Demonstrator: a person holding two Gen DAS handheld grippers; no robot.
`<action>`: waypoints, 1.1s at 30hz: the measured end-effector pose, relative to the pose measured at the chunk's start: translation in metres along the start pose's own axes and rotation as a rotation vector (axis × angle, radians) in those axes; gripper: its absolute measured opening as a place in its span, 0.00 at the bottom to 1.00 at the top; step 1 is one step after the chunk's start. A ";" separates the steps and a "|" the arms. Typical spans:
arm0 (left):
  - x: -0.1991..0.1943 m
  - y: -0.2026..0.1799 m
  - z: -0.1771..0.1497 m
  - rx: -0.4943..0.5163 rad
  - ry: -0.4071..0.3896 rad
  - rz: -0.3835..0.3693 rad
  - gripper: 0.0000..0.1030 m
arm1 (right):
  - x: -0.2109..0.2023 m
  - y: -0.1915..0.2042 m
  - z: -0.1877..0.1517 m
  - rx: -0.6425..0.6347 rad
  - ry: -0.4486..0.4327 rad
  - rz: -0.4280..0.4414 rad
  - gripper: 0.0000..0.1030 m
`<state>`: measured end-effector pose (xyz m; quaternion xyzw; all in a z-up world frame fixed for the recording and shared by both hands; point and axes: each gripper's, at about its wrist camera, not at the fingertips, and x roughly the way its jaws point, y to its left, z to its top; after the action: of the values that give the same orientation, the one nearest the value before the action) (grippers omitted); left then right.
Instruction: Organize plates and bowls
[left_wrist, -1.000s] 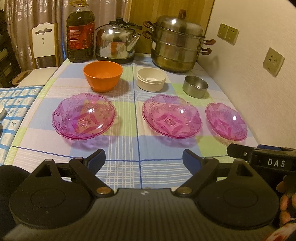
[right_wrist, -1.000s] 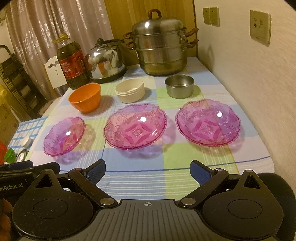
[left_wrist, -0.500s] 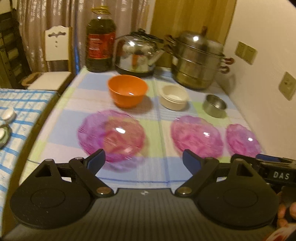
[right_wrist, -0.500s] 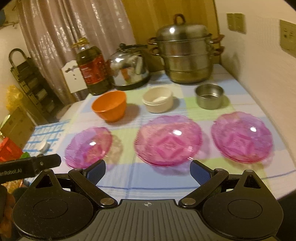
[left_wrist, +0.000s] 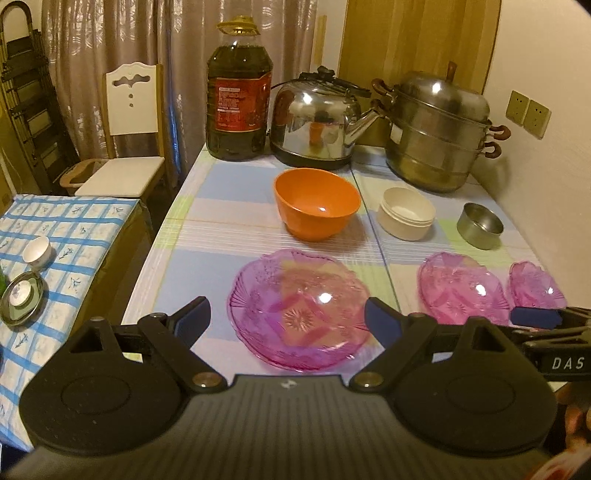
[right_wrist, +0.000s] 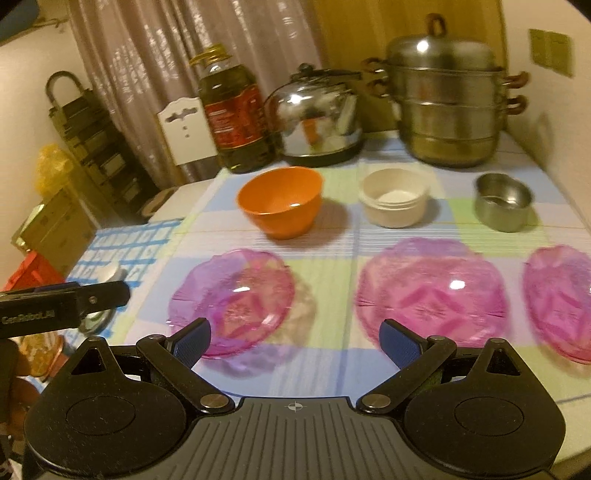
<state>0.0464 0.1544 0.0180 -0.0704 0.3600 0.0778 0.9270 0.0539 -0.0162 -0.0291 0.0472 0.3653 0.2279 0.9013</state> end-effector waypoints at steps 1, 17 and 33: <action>0.005 0.005 0.001 0.002 0.005 -0.005 0.86 | 0.007 0.003 0.001 0.000 0.000 0.000 0.95; 0.097 0.050 0.007 0.056 0.102 -0.031 0.80 | 0.101 0.001 0.006 0.057 0.062 -0.027 0.70; 0.156 0.066 -0.003 0.034 0.210 -0.044 0.43 | 0.158 -0.008 0.000 0.102 0.134 -0.038 0.47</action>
<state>0.1452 0.2328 -0.0953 -0.0703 0.4547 0.0433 0.8868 0.1566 0.0466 -0.1317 0.0707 0.4369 0.1945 0.8754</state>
